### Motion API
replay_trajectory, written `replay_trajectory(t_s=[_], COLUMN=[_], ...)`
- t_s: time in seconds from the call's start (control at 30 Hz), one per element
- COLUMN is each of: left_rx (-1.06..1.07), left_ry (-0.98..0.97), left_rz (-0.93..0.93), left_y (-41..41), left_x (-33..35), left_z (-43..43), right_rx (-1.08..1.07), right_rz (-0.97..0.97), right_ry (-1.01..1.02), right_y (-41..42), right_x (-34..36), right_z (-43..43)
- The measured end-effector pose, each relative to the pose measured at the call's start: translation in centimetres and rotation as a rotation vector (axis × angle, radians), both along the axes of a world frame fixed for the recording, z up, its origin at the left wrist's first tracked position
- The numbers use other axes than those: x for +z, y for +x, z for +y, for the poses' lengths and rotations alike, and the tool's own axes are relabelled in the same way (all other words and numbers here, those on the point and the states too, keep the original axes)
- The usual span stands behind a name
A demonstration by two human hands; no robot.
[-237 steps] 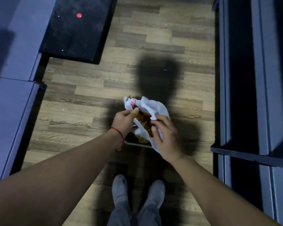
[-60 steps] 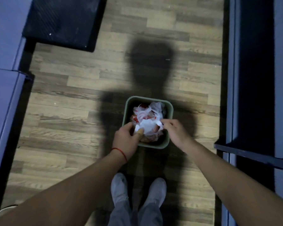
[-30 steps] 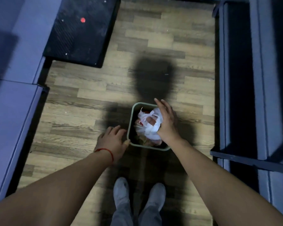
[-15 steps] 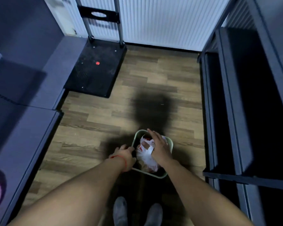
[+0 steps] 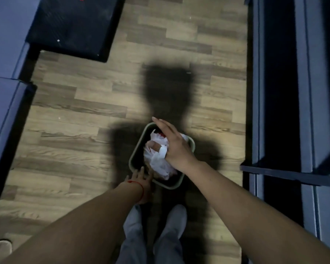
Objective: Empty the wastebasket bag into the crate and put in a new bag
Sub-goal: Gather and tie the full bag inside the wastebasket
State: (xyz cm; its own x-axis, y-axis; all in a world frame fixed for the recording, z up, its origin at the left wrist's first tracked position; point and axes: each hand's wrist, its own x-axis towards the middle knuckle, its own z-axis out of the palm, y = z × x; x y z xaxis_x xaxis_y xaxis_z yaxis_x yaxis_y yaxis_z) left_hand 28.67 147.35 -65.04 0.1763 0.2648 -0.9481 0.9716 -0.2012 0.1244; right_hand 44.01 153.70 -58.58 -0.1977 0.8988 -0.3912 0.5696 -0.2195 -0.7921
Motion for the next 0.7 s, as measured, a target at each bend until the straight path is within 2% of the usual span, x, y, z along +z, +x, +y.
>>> replay_trajectory(t_s=[0.13, 0.23, 0.5, 0.7], left_rx=[-0.063, -0.05, 0.149, 0.089], left_ry=[-0.086, -0.031, 0.026, 0.028], left_rz=[0.016, -0.037, -0.155, -0.242], left_y=[0.2, 0.3, 3.2, 4.7], left_x=[-3.4, -4.8, -4.4, -3.6], left_z=[-2.3, -3.9, -3.0, -0.8], right_rx=[-0.075, -0.086, -0.078, -0.19], right_rz=[0.134, 0.176, 0.216, 0.188], right_ry=[0.023, 0.069, 0.218, 0.416], right_y=[-0.5, -0.9, -1.4, -0.1], right_x=[0.0, 0.3, 2.4, 5.7], right_z=[-0.6, -0.6, 0.2, 0.5])
